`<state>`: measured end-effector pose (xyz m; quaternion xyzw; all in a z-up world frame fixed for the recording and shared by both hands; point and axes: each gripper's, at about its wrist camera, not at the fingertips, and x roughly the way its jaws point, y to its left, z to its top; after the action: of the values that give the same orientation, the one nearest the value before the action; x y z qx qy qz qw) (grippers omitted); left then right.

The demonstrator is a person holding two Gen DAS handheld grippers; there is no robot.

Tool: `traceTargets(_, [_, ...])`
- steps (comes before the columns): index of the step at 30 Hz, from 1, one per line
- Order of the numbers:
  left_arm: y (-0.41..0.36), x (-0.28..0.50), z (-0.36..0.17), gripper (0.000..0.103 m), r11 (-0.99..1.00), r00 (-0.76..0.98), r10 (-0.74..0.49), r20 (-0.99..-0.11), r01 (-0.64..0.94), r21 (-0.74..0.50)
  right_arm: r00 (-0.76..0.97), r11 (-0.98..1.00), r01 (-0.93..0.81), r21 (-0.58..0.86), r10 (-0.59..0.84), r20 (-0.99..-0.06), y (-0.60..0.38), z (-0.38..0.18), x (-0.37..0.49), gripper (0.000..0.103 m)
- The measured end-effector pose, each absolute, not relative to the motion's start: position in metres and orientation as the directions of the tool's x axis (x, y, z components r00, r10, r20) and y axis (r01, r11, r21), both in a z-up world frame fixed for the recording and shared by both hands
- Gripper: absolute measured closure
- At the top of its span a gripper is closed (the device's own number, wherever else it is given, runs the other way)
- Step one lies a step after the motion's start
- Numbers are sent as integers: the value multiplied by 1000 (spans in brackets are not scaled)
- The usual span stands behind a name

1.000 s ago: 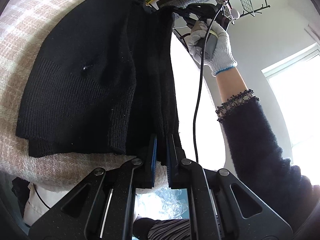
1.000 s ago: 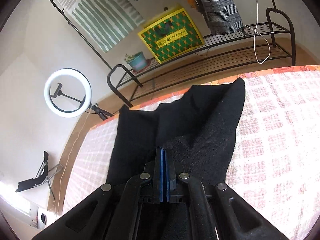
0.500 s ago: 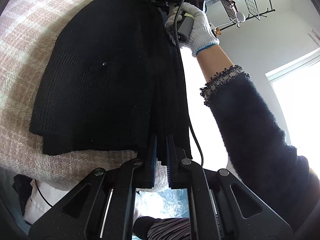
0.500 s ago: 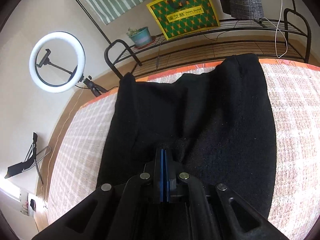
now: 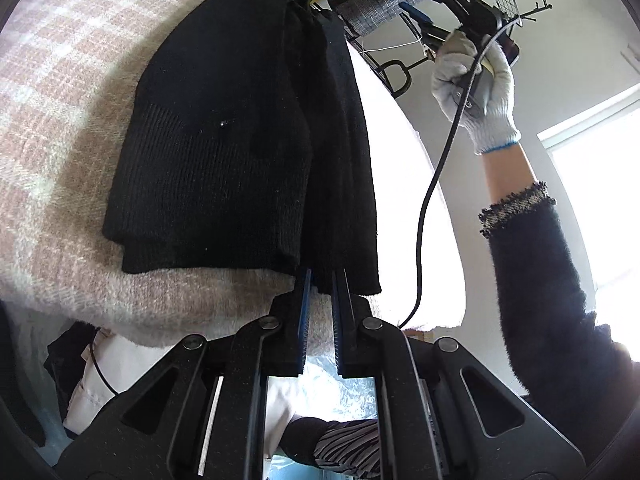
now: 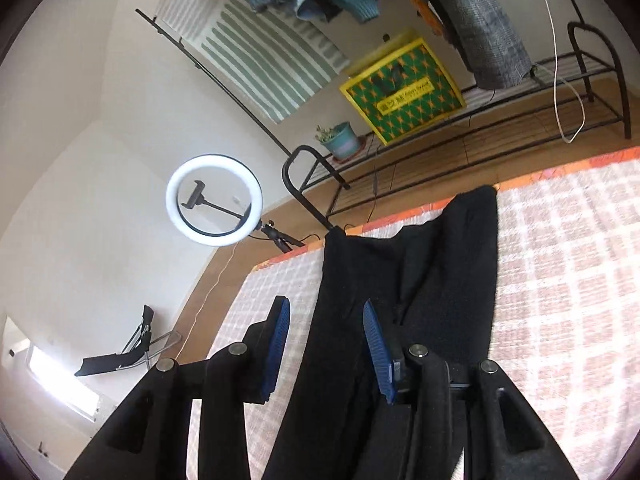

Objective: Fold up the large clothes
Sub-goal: 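Open the right gripper above the folded sweater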

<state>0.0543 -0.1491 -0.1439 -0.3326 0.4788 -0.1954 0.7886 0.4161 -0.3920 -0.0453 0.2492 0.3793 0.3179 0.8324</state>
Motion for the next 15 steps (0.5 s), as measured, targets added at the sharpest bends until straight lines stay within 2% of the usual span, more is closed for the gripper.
traceTargets(5, [-146,41,-114,97,726,469,-626,-623,58,-686,565,762,-304,572,627,-536,-433,-39,386,62])
traceTargets(10, [-130,44,-74,97,810,532,-540,-652,118,-575,531,810,-257,528,574,-623,-447,-53,364,64])
traceTargets(15, [-103,66,-61,97,869,550,-448,-705,86,-487,492,841,-296,454,541,-682,-443,-53,310,64])
